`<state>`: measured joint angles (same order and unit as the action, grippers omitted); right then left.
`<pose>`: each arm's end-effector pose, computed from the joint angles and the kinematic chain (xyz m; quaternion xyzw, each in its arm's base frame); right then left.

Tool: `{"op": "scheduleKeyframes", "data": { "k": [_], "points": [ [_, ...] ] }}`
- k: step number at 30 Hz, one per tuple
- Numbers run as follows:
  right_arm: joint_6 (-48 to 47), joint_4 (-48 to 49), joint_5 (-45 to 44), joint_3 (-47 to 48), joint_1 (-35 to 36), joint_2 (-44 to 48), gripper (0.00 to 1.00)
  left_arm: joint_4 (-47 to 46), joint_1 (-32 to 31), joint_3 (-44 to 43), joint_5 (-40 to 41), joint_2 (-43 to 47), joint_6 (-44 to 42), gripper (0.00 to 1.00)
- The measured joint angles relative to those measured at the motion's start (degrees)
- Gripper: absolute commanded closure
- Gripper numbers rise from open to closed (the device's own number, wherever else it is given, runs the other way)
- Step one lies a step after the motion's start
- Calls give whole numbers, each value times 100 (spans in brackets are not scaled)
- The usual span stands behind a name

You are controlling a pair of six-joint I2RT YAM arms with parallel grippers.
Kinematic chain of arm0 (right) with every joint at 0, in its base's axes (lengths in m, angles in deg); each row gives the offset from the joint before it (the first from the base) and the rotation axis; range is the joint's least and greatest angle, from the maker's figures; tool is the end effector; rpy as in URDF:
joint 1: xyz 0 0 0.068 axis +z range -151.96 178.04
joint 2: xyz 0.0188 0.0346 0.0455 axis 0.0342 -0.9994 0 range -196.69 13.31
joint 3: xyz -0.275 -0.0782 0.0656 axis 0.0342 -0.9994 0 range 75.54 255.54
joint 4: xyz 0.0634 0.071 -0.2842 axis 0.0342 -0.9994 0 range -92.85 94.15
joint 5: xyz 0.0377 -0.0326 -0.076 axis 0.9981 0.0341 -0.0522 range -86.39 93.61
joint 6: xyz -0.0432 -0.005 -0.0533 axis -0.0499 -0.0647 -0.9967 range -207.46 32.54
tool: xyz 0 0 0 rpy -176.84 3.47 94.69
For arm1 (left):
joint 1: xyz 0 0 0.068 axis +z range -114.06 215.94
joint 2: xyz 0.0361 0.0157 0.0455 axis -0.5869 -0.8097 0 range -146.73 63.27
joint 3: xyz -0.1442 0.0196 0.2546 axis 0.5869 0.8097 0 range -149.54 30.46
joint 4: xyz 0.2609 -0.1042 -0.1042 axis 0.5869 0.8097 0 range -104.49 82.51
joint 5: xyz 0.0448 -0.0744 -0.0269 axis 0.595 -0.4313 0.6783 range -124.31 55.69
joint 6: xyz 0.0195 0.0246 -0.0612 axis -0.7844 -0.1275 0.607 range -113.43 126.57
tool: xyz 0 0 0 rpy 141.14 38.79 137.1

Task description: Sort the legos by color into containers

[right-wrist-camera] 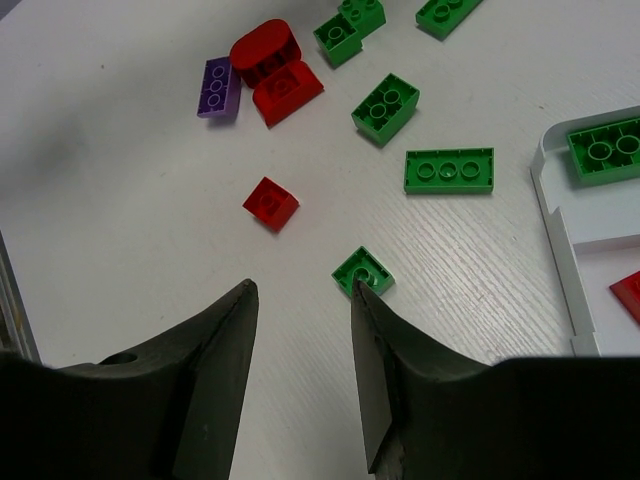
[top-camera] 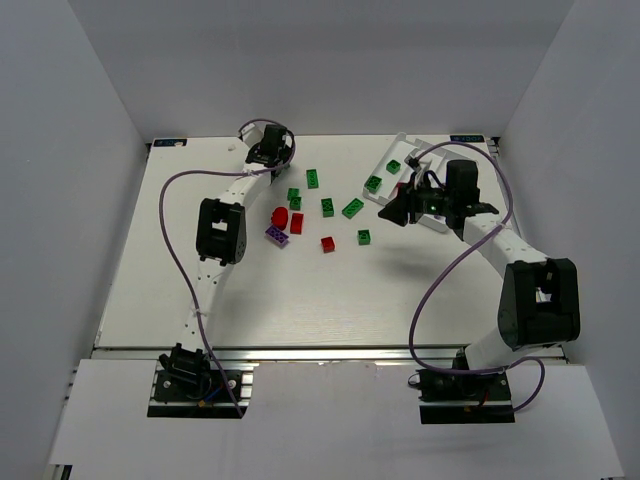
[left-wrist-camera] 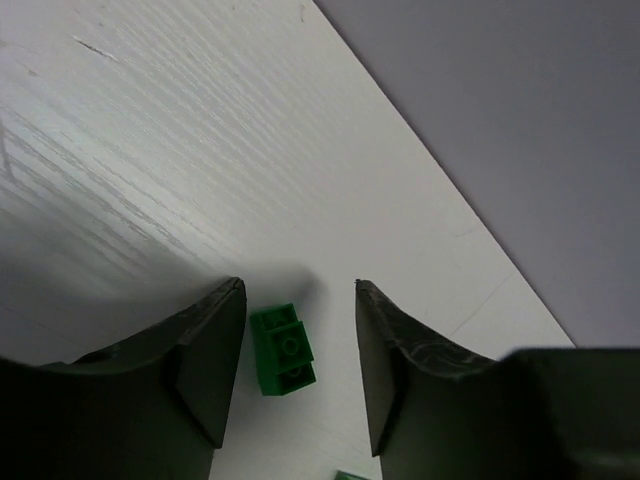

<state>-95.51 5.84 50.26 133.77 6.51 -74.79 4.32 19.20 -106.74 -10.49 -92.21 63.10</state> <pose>0.3766 0.0971 0.2554 -0.3145 0.7504 0.3414 0.4706 0.6469 -0.1711 0.1240 -0.3846 0.7924 -0.1119 0.4601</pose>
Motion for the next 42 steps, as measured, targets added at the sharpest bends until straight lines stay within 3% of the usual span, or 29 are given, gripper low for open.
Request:
{"op": "scheduleKeyframes", "data": {
  "k": [20, 31, 42],
  "points": [
    [173, 140, 118, 0, -109, 0, 53, -251, 13, 164, -750, -28, -127, 58],
    [299, 170, 157, 2, -129, -2, 53, -535, 13, 1005, -1202, 470, -1165, 52],
    [363, 197, 197, 2, -129, -2, 53, -136, -42, 848, -1198, 501, -2144, 54]
  ]
}}
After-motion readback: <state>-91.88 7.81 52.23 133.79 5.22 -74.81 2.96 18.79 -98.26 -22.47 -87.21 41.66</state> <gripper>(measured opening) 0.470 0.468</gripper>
